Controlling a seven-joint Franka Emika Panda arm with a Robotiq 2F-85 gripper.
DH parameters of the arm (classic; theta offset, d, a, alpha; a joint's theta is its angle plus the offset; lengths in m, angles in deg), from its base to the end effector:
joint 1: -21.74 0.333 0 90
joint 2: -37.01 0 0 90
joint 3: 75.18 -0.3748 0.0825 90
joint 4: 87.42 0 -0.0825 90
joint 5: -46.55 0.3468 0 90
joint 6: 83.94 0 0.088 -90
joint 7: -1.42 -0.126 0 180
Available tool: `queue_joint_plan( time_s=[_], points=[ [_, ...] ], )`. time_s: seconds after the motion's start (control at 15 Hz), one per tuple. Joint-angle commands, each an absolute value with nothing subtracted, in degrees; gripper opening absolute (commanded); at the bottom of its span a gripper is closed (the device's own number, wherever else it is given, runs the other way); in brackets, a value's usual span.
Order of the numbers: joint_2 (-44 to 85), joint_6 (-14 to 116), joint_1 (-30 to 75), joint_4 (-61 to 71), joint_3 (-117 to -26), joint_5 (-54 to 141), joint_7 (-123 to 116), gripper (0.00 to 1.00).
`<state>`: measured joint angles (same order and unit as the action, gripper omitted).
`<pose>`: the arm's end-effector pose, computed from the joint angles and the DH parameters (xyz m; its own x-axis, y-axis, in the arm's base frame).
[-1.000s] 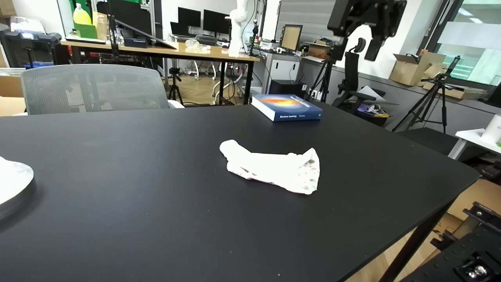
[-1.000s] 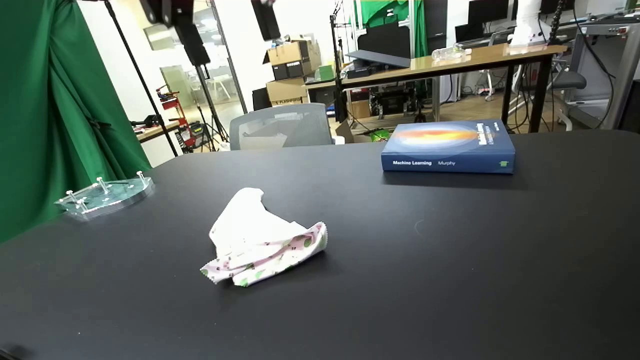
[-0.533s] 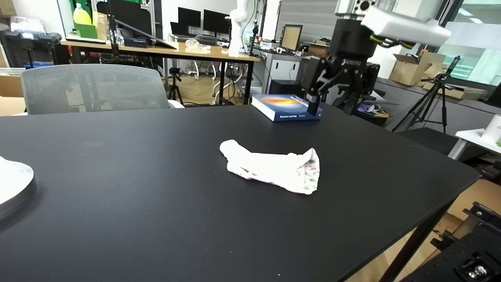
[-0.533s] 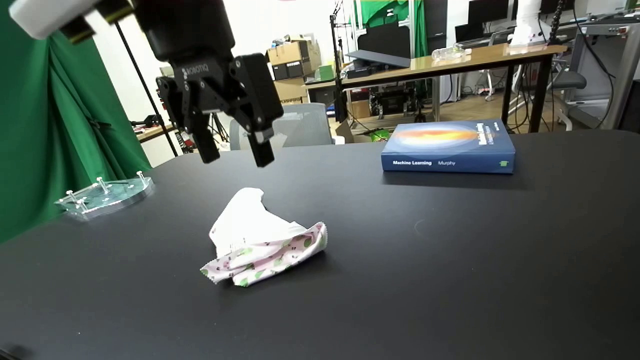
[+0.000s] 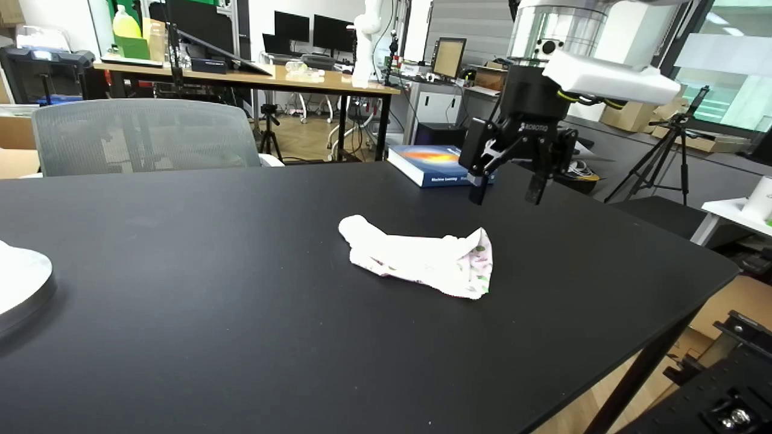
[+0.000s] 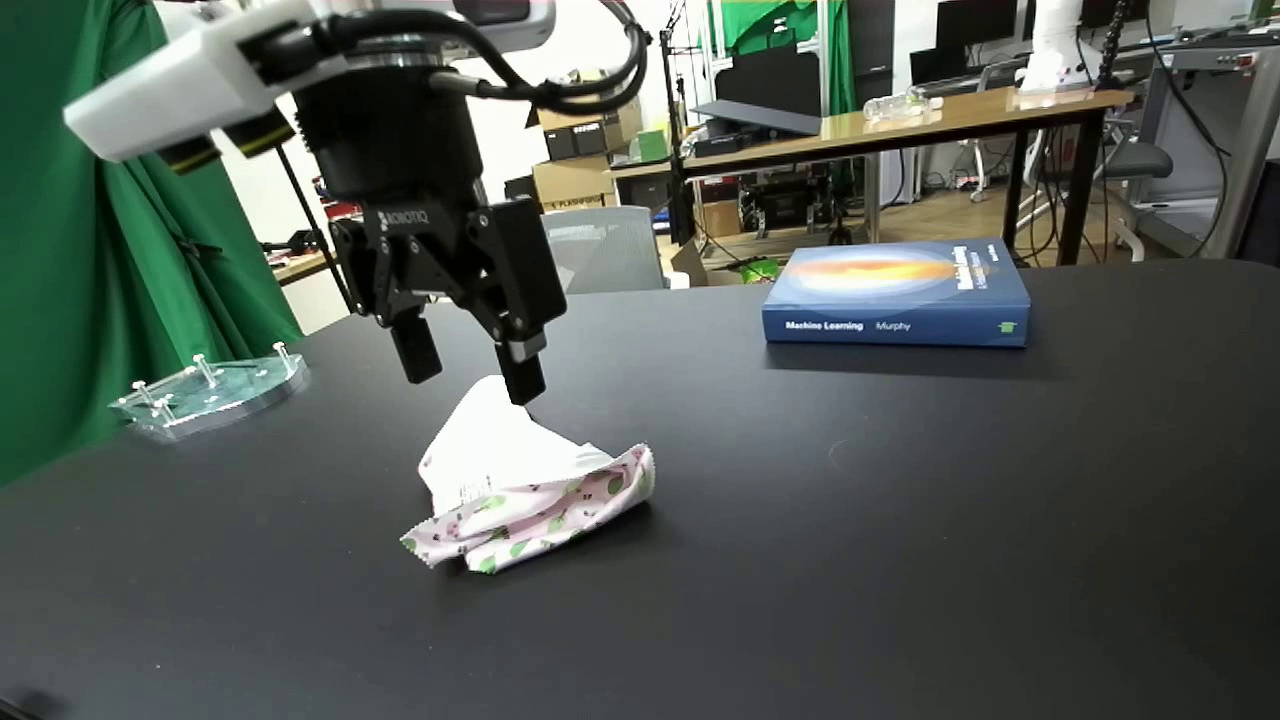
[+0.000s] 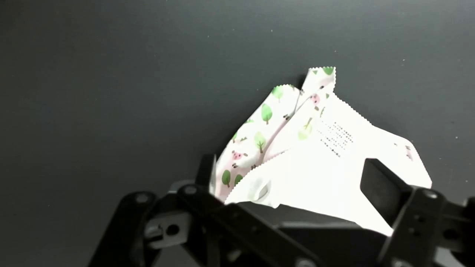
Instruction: Unfold the towel.
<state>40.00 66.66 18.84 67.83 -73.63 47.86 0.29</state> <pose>0.3804 -0.0299 0.3145 0.9927 -0.1169 -0.0294 -0.1173 -0.9930 -0.0115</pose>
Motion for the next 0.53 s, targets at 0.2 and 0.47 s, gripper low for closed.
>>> queue_joint_plan(
  time_s=[0.2,0.47],
  points=[
    [32.0,74.7,20.3,67.3,-74.6,51.4,-2.2,1.0],
    [26.6,78.8,21.2,66.7,-76.1,54.6,-1.8,1.0]
  ],
)
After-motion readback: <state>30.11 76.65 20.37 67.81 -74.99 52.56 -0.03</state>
